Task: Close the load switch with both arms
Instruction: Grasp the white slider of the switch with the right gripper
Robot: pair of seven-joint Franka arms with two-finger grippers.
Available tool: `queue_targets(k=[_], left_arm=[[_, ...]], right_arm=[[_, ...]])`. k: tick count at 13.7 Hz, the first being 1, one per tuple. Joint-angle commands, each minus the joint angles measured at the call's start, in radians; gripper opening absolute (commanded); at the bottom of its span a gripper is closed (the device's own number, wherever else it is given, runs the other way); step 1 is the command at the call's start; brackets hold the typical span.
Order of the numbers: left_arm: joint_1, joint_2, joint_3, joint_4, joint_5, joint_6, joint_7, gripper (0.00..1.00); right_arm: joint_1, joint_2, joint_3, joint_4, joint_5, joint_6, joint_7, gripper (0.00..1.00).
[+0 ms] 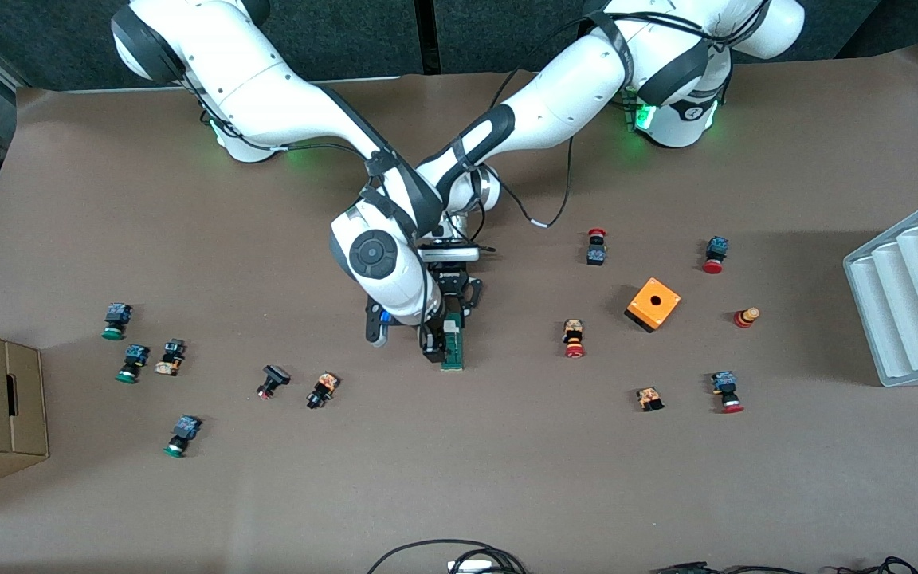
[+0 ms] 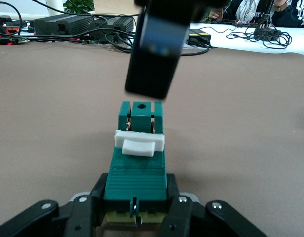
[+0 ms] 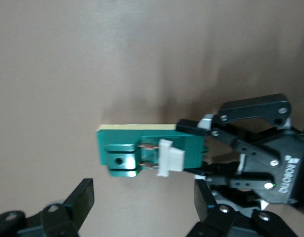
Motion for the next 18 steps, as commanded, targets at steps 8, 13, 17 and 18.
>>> queue_targets(k=[8,13,17,18], left_arm=[[-0.012,0.017,0.014,0.008,0.024,0.009,-0.032,0.48],[-0.012,0.017,0.014,0.008,0.024,0.009,-0.03,0.48],[-0.012,0.017,0.014,0.008,0.024,0.009,-0.03,0.48],[-0.012,0.017,0.014,0.008,0.024,0.009,-0.03,0.48]], right_arm=[[-0.007,-0.045,0.028,-0.086,-0.024,0.053,0.019,0.75],[-0.007,-0.011,0.028,-0.083,-0.025,0.107,0.019,0.73],[-0.001,-0.002,0.028,-0.082,-0.027,0.114,0.019,0.67],[0.001,0.0,0.028,-0.082,-0.03,0.122,0.021,0.65]])
